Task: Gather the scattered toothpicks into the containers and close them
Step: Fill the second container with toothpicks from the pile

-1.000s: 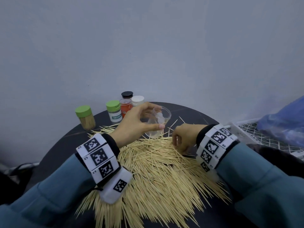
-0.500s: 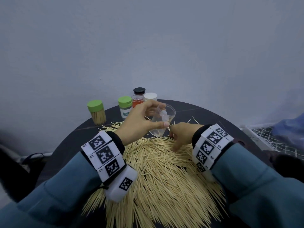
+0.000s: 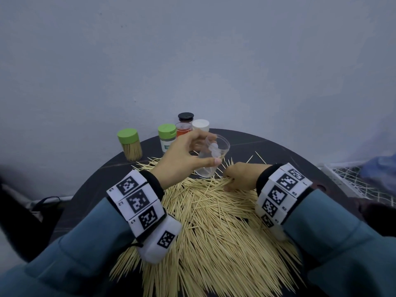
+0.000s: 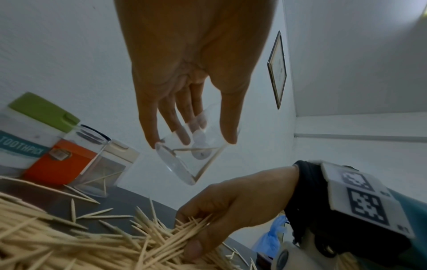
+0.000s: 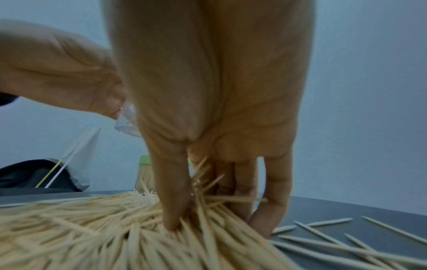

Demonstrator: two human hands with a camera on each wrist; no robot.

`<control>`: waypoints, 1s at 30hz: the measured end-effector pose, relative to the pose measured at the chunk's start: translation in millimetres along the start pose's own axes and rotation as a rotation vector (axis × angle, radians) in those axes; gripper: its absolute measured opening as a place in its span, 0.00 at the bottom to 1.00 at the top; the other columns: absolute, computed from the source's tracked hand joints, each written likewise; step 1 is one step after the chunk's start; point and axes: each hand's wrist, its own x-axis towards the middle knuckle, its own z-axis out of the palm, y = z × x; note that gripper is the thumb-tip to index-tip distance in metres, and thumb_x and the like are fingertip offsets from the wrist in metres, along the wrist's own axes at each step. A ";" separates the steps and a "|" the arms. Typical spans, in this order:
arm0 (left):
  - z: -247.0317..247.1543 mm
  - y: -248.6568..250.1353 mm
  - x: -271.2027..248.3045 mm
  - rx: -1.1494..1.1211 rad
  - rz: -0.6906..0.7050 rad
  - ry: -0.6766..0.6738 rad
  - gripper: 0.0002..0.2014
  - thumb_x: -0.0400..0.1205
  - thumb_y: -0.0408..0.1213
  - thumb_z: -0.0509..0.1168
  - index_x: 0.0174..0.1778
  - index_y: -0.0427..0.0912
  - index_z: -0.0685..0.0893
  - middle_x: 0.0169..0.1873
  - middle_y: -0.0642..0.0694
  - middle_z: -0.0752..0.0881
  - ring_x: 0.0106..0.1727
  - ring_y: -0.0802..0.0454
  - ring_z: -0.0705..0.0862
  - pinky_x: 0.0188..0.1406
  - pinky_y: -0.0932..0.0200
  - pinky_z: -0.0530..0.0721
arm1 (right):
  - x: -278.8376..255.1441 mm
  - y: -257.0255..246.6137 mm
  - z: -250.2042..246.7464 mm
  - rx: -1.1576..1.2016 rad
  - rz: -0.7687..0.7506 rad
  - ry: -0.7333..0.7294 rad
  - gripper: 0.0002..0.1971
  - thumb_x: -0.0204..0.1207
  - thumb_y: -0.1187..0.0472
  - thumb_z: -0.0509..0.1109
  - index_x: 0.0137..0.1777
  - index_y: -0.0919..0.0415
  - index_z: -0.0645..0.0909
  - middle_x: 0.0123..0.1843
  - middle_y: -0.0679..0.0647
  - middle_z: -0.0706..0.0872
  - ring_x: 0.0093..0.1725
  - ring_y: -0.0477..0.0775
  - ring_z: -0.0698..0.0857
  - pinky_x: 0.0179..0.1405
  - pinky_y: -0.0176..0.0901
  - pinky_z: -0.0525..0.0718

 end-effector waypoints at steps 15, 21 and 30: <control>-8.8 0.0 -0.9 -0.024 0.001 0.032 0.24 0.69 0.33 0.78 0.61 0.46 0.82 0.58 0.51 0.86 0.60 0.58 0.84 0.57 0.76 0.78 | -4.0 5.1 -5.3 0.340 0.009 -0.060 0.15 0.85 0.66 0.48 0.38 0.62 0.70 0.32 0.52 0.76 0.30 0.46 0.71 0.29 0.33 0.70; -12.8 -0.6 -0.5 -0.029 -0.010 0.054 0.23 0.69 0.32 0.78 0.59 0.49 0.82 0.56 0.53 0.86 0.58 0.60 0.84 0.54 0.77 0.79 | -5.7 5.4 -8.2 0.587 -0.041 -0.113 0.09 0.83 0.72 0.48 0.46 0.67 0.70 0.32 0.49 0.72 0.28 0.46 0.69 0.25 0.32 0.69; -20.0 -1.9 0.5 -0.030 -0.033 0.083 0.23 0.69 0.33 0.78 0.60 0.48 0.82 0.56 0.51 0.87 0.58 0.55 0.85 0.59 0.65 0.82 | -5.6 10.2 -11.0 0.822 -0.118 -0.062 0.12 0.87 0.60 0.52 0.43 0.63 0.68 0.31 0.53 0.69 0.28 0.46 0.67 0.26 0.33 0.71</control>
